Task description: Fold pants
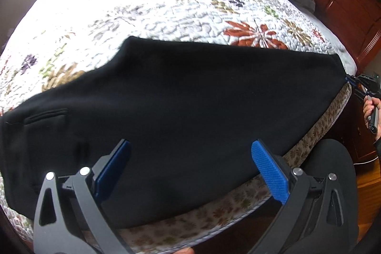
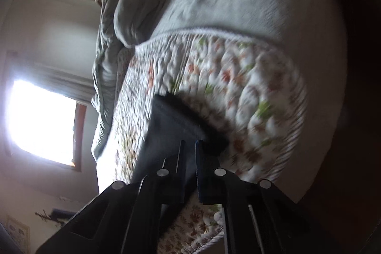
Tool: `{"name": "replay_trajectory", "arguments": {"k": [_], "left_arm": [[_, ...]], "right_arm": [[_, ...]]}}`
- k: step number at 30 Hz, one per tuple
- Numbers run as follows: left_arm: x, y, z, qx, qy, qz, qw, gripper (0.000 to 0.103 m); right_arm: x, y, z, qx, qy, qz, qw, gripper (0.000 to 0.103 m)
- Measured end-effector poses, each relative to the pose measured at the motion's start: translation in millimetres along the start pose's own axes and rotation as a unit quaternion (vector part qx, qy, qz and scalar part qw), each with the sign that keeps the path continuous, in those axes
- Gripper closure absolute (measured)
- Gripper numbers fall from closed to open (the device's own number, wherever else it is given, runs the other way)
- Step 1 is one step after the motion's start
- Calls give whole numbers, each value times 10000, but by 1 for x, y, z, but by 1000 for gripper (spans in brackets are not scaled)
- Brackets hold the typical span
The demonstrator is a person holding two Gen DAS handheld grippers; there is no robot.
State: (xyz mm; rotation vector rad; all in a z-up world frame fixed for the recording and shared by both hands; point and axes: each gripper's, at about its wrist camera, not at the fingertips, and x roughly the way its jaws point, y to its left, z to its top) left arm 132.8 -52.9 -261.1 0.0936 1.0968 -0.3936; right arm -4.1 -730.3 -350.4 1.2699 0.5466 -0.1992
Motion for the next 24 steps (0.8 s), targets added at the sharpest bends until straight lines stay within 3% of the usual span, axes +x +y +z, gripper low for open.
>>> {"name": "replay_trajectory", "arguments": {"k": [2,8,10,14,24], "left_arm": [[5,-5,-1,5,56,-32,10000,3],[16,-4,-6,-69,172,-63,9998,3],[14,-4,-6,-121,118,-121,9998,3],[9,-7,-3,-98,-5,-205,9997,3],[24,-5,5,-347,135,-312,9988,3]], "right_arm": [[-11,-4,2,65,-128,50,9999,81],[-8,-25,-9,455,37,449,9979,68],[-3,-29,-13,484,63,460,9977,57],[5,-29,-14,521,41,450,9976,53],[20,-17,-10,281,230,648,9972,52]]}}
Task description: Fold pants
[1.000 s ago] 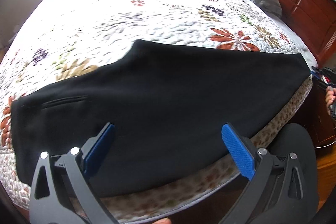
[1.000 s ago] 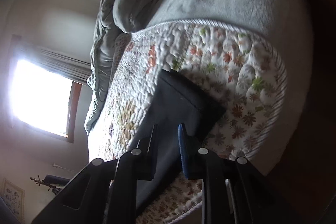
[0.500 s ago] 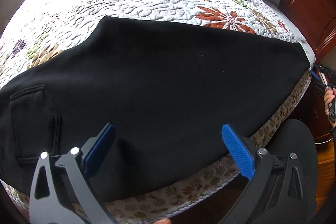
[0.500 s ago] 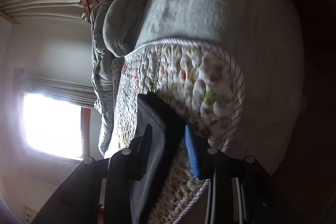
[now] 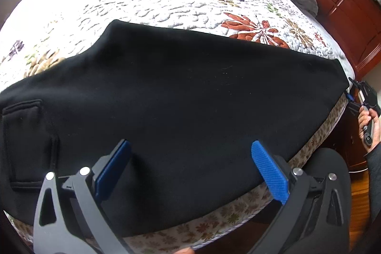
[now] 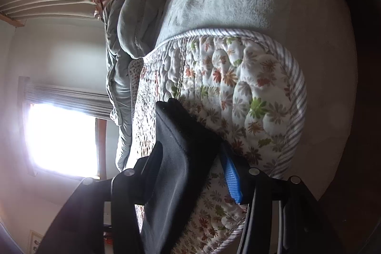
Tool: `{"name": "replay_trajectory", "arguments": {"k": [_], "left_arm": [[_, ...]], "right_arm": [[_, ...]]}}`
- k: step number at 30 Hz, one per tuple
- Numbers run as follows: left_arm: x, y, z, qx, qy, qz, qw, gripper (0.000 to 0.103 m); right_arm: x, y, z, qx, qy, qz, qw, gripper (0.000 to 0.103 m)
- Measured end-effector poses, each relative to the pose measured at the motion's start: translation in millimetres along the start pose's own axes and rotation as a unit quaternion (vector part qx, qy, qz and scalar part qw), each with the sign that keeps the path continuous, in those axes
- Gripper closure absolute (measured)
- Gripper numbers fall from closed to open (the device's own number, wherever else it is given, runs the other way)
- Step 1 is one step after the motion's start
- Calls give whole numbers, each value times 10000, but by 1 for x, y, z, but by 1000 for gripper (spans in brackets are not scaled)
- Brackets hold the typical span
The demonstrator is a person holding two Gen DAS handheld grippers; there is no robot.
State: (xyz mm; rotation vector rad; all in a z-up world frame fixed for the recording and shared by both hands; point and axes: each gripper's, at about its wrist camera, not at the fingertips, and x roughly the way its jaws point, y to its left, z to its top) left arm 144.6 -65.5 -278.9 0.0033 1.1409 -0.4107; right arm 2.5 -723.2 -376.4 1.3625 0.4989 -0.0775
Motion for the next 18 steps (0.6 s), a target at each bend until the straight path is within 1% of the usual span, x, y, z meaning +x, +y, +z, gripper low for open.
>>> {"name": "replay_trajectory", "arguments": {"k": [2,3,5,6,9,10,11,13,17,18], "left_arm": [[1,-1,1,-27,-37,-60,10000,3],[1,-2,2,-27,-54,-84,9999,3],[4,-3,2,-31,-18,-70,10000,3],[6,-3,2,-36,11,-58,10000,3],[10,-2,2,-70,73,-25,9999,3],[9,-2,2,-80,56,-34,9999,3],[10,-2,2,-90,52,-36,9999,3],[12,-1,2,-105,69,-19,9999,3],[13,-3,2,-78,106,45,9999,3],[13,-2,2,-77,109,49,9999,3]], "right_arm": [[3,4,-1,-142,67,225,9996,52],[3,4,-2,-219,52,254,9994,53],[8,-4,0,-121,96,161,9998,56],[9,-5,-1,-105,98,184,9997,59],[10,9,-2,-377,187,381,9984,60],[13,11,-1,-432,218,324,9983,63],[16,9,0,-378,220,200,9988,63],[19,3,3,-178,225,210,9994,66],[22,13,-1,-318,311,262,9987,66],[22,16,-2,-377,329,196,9986,70]]}}
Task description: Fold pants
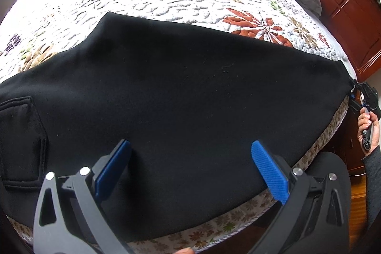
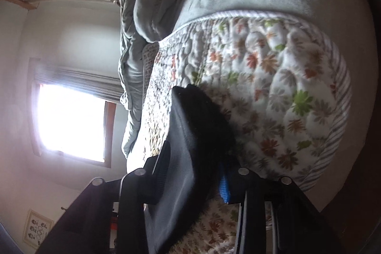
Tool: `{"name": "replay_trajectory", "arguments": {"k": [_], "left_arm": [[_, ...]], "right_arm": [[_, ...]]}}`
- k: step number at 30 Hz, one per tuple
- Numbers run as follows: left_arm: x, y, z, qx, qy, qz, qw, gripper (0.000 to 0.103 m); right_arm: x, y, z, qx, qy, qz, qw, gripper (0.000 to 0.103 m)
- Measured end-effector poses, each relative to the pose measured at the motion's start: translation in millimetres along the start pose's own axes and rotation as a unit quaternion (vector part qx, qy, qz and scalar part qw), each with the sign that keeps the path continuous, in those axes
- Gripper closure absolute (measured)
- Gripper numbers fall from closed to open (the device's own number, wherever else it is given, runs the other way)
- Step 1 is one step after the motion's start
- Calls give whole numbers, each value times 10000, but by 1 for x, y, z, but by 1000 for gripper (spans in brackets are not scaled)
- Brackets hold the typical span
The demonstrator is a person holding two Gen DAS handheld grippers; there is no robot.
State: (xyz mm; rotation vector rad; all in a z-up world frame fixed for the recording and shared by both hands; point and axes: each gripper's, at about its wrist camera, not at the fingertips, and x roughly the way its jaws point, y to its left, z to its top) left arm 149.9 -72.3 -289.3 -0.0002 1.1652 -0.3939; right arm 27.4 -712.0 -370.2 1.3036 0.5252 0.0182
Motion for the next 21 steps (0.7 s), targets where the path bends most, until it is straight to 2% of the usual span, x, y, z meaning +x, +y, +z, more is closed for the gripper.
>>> {"name": "replay_trajectory", "arguments": {"k": [4,6,21], "left_arm": [[2,1,-1,-1,24,21,10000,3],[3,1,-1,-4,31,53,10000,3],[-4,3,0,-112,-27,21,9999,3]], "right_arm": [[-2,15,3,-145,-58,-181,9997,88],[-2,26,3,-295,-67,-347,9989,91],[-22,115,-20,-1341,-236,-883,9867,92]]}}
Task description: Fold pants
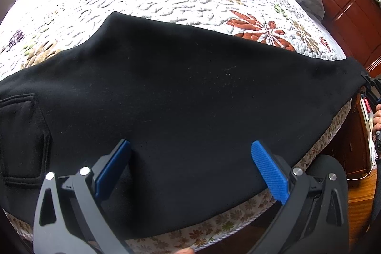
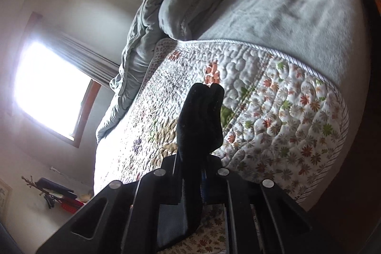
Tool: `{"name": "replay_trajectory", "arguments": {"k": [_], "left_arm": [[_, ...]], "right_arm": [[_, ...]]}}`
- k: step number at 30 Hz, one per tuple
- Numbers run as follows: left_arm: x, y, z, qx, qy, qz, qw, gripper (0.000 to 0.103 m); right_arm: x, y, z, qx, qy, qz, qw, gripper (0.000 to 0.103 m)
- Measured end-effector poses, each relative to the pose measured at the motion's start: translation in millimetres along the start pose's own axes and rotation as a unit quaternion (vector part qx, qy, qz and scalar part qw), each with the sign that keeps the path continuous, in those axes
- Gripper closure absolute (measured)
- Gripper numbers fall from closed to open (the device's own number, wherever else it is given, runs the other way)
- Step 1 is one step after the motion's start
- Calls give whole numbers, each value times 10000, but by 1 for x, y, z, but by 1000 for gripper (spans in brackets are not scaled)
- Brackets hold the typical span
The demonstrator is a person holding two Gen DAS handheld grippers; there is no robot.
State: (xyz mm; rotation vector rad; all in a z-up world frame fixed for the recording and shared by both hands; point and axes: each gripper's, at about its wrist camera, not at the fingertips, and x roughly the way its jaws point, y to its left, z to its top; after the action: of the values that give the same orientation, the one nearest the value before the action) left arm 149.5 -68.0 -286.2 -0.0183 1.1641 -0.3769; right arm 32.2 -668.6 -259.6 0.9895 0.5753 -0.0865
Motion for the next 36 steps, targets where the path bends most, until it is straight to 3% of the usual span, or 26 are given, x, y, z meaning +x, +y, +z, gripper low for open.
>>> {"name": "replay_trajectory", "arguments": {"k": [13,24,36], "left_arm": [[-10,-6,-2,106,-153,-24,9998,3],[-14,-8,-4,107,-232,-127,9996,3],[-23,-9,-6,260,-378,-90,9989,3]], "right_arm": [[-26,74,-11,-683,-99,47,9976,92],[-34,113,-24,-1063,-106,-34,9943,92],[-44,174,-45,-1879,-194,-184,9818,92]]}}
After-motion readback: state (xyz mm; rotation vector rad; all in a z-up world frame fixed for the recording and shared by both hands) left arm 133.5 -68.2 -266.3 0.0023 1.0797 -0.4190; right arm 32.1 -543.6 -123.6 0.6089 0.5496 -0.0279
